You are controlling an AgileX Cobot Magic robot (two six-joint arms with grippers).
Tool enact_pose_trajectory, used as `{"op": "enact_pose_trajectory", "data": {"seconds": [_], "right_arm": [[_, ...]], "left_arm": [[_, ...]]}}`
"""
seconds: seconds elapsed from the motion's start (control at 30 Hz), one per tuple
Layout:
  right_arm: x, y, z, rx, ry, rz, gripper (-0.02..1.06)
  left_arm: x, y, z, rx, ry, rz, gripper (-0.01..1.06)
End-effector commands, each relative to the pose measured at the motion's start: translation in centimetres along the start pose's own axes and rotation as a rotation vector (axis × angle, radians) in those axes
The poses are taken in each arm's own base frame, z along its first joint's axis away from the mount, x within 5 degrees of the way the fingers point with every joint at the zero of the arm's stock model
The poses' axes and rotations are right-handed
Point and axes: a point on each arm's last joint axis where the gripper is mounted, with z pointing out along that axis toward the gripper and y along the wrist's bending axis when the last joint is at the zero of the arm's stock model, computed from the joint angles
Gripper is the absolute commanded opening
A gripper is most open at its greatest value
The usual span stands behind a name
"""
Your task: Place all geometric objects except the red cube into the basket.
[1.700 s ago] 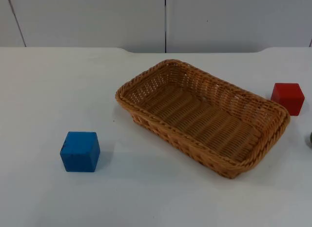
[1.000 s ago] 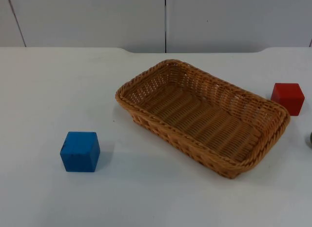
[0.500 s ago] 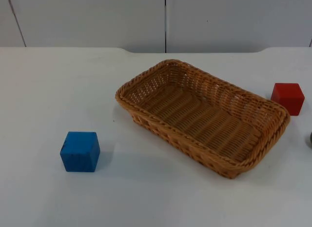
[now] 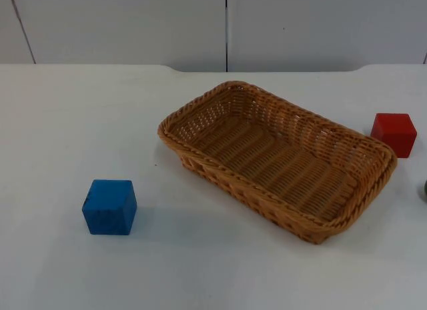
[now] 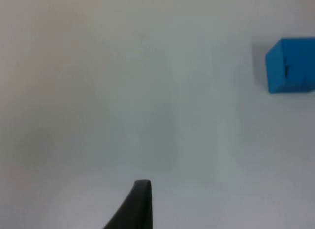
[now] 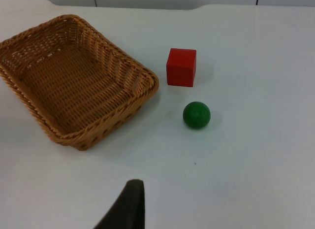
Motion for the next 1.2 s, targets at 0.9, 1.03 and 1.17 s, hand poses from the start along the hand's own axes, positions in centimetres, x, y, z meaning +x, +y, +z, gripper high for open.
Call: {"op": "enact_pose_trajectory", "data": {"seconds": [0.9,1.03,1.17], "right_arm": [[0.0,0.1,0.0,-0.004,-0.007,-0.008,1.05],[0.0,0.1,0.0,-0.004,-0.007,-0.008,1.05],[0.0,0.1,0.0,-0.004,-0.007,-0.008,1.05]], "left_arm": [[-7.2,-6.1,15.4,0.12,0.269,0.08,1.05],[-7.9,-7.1,16.9,0.129,0.288,0.097,1.05],[-8.0,-9.2,18.8,0.141,0.312,0.146,1.05]]}}
